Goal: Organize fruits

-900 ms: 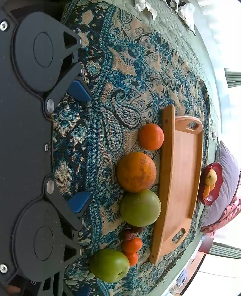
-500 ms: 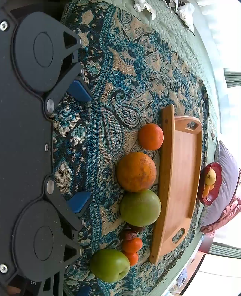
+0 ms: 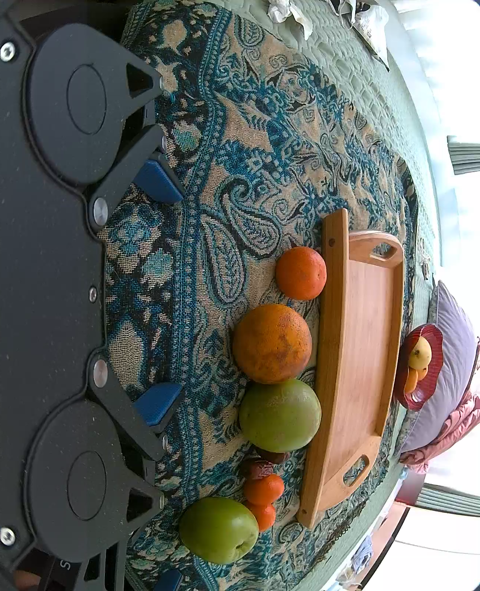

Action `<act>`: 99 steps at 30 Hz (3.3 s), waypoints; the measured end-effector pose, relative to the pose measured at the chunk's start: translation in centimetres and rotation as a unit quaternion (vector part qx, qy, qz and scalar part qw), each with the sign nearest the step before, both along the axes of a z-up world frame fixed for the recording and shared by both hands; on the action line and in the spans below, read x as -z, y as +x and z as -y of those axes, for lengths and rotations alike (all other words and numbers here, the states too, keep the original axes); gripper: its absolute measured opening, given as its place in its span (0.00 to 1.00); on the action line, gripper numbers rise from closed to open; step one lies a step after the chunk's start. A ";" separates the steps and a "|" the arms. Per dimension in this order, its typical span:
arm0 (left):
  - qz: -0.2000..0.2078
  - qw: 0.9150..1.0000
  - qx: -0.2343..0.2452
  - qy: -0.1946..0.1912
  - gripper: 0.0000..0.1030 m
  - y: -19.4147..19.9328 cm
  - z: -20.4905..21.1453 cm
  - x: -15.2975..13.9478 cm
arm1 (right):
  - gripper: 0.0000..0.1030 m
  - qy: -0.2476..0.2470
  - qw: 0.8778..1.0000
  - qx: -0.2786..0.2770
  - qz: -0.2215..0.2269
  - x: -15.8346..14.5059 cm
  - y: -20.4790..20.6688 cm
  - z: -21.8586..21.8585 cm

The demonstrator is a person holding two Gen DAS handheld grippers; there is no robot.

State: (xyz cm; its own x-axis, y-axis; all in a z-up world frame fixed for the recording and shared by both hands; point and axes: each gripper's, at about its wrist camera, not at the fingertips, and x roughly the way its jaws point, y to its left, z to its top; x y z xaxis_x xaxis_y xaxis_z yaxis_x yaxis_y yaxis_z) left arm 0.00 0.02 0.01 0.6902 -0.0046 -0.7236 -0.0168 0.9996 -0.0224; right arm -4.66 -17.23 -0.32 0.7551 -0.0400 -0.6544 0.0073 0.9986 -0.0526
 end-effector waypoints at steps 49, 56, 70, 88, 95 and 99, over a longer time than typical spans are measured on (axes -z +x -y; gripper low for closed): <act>0.001 1.000 0.000 0.000 1.00 0.0 0.0 0.0 | 1.00 -0.001 1.000 -0.001 0.004 0.1 -0.1 0.0; 0.007 1.000 0.004 0.000 1.00 -0.1 0.0 -0.4 | 1.00 -0.016 1.000 0.002 0.022 -0.6 -0.6 -0.4; 0.037 0.999 0.022 0.011 1.00 -0.9 -0.1 0.0 | 1.00 -0.014 0.999 -0.014 0.032 0.0 -0.8 0.0; 0.137 0.989 0.048 -0.027 0.78 0.2 -0.3 -2.5 | 0.96 0.002 0.992 -0.026 0.120 -1.7 -1.2 0.0; 0.137 0.988 0.055 -0.037 0.62 1.2 0.1 -1.8 | 0.89 0.035 0.987 0.002 0.160 -2.0 -1.5 0.6; 0.143 0.987 0.064 -0.035 0.58 1.4 0.3 -1.2 | 0.79 0.032 0.987 0.003 0.155 -1.5 -1.3 0.2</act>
